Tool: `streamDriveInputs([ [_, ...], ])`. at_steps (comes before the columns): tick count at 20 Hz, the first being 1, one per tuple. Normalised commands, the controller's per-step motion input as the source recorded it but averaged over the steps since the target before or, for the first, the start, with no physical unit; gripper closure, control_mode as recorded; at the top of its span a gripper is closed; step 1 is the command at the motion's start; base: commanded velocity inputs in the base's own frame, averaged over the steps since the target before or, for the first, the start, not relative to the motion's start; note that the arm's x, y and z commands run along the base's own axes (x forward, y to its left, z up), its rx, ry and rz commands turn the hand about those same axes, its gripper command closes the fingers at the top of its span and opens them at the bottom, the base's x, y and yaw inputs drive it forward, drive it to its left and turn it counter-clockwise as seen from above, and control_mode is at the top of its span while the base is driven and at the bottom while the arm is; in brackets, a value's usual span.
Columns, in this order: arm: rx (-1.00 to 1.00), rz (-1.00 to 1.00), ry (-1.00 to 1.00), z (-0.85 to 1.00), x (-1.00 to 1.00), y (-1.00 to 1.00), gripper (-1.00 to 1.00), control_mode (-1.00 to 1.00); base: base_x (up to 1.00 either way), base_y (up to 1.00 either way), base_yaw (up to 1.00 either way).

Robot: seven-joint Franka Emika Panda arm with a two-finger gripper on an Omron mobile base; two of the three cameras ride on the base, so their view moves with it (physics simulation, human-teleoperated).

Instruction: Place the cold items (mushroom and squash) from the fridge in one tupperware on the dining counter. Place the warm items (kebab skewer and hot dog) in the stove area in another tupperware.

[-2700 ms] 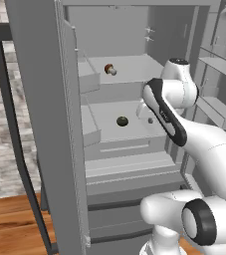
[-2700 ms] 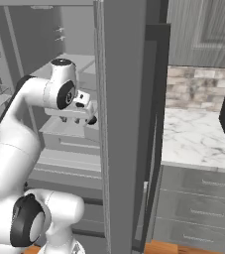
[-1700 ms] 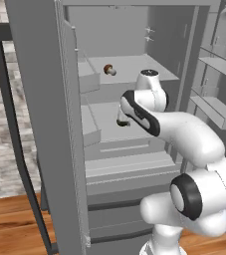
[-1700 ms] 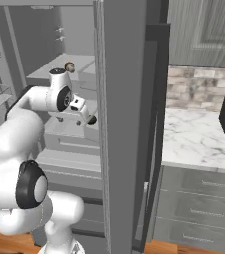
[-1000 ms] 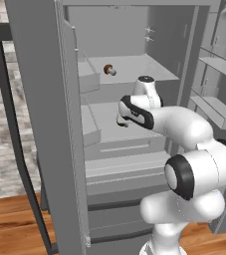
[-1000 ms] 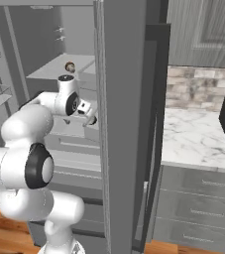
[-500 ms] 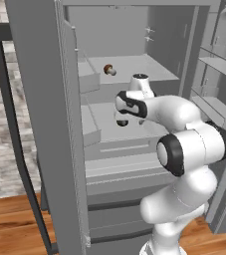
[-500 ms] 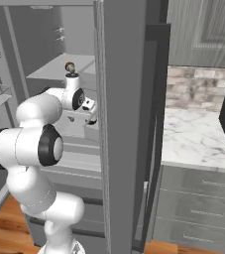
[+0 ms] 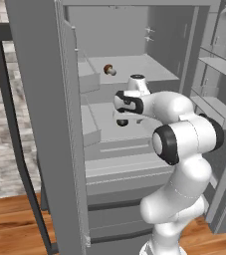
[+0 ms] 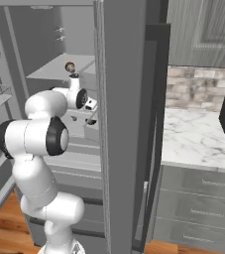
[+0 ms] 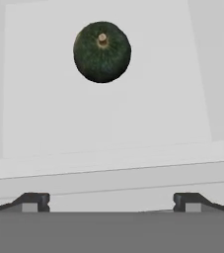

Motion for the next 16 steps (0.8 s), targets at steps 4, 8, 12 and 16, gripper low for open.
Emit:
streamDriveInputs([
  [4, 0.0, 0.0, 0.0, -0.27, 0.24, 0.0, -1.0, -1.0, 0.0, 0.0, 0.0],
  [8, 0.0, 0.0, 0.0, -0.25, 0.26, 0.0, -1.0, -1.0, 0.0, 0.0, 0.0],
  [12, 0.0, 0.0, 0.0, -0.15, 0.26, 0.0, -1.0, -1.0, 0.0, 0.0, 0.0],
  [16, 0.0, 0.0, 0.0, -0.19, 0.29, 0.0, -1.0, -1.0, 0.0, 0.0, 0.0],
])
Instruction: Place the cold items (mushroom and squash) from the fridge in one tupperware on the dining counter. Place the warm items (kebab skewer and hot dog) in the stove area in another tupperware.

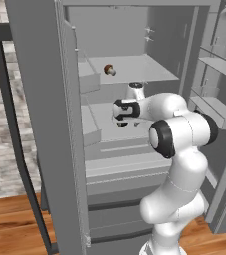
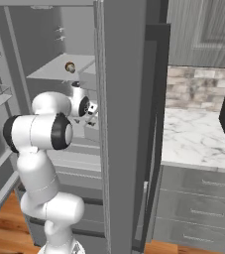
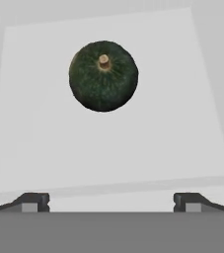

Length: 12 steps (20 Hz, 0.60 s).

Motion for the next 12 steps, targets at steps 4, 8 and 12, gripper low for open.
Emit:
streamDriveInputs([
  [4, 0.0, 0.0, 0.0, -0.15, 0.29, 0.0, -1.0, -1.0, 0.0, 0.0, 0.0],
  [8, 0.0, 0.0, 0.0, -0.06, 0.24, 0.0, -1.0, -1.0, 0.0, 0.0, 0.0],
  [12, 0.0, 0.0, 0.0, -0.01, 0.19, 0.0, -1.0, -1.0, 0.0, 0.0, 0.0],
])
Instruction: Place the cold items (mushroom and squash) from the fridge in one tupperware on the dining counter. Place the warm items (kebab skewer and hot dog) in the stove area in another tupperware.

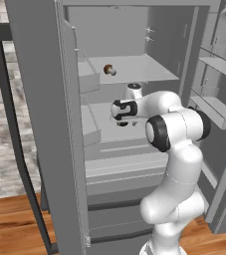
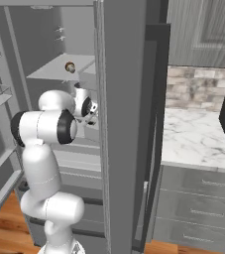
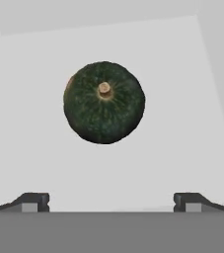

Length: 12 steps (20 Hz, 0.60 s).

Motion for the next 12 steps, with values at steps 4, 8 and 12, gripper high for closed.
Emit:
streamDriveInputs([
  [4, 0.0, 0.0, 0.0, -0.02, 0.14, 0.0, -1.0, -1.0, 0.0, 0.0, 0.0],
  [8, 0.0, 0.0, 0.0, -0.09, 0.18, 0.0, -1.0, -1.0, 0.0, 0.0, 0.0],
  [12, 0.0, 0.0, 0.0, -0.15, 0.18, 0.0, -1.0, -1.0, 0.0, 0.0, 0.0],
])
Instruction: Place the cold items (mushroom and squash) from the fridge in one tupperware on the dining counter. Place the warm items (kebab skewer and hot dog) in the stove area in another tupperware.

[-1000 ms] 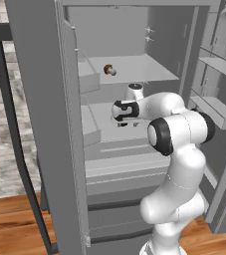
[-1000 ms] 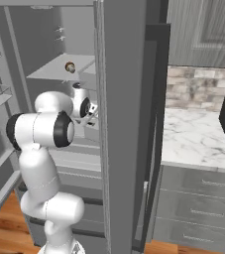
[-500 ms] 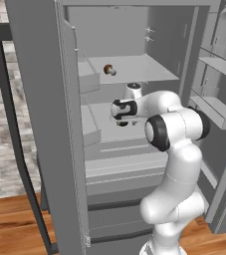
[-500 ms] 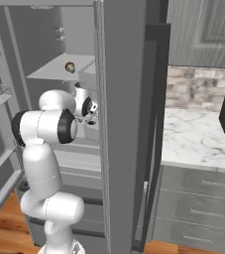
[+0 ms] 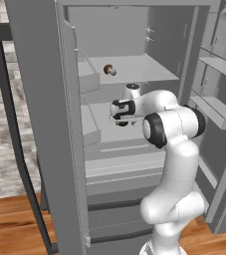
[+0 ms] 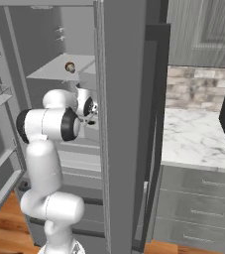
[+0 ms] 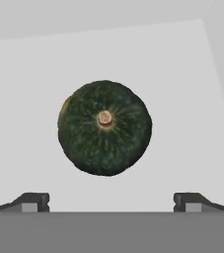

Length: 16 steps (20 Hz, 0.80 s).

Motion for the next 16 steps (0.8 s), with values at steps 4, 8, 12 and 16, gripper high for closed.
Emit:
streamDriveInputs([
  [4, 0.0, 0.0, 0.0, -0.15, 0.18, 0.0, -1.0, -1.0, 0.0, 0.0, 0.0],
  [8, 0.0, 0.0, 0.0, -0.1, 0.19, 0.0, -1.0, -1.0, 0.0, 0.0, 0.0],
  [12, 0.0, 0.0, 0.0, -0.1, 0.21, 0.0, -1.0, -1.0, 0.0, 0.0, 0.0],
  [16, 0.0, 0.0, 0.0, -0.09, 0.2, 0.0, -1.0, -1.0, 0.0, 0.0, 0.0],
])
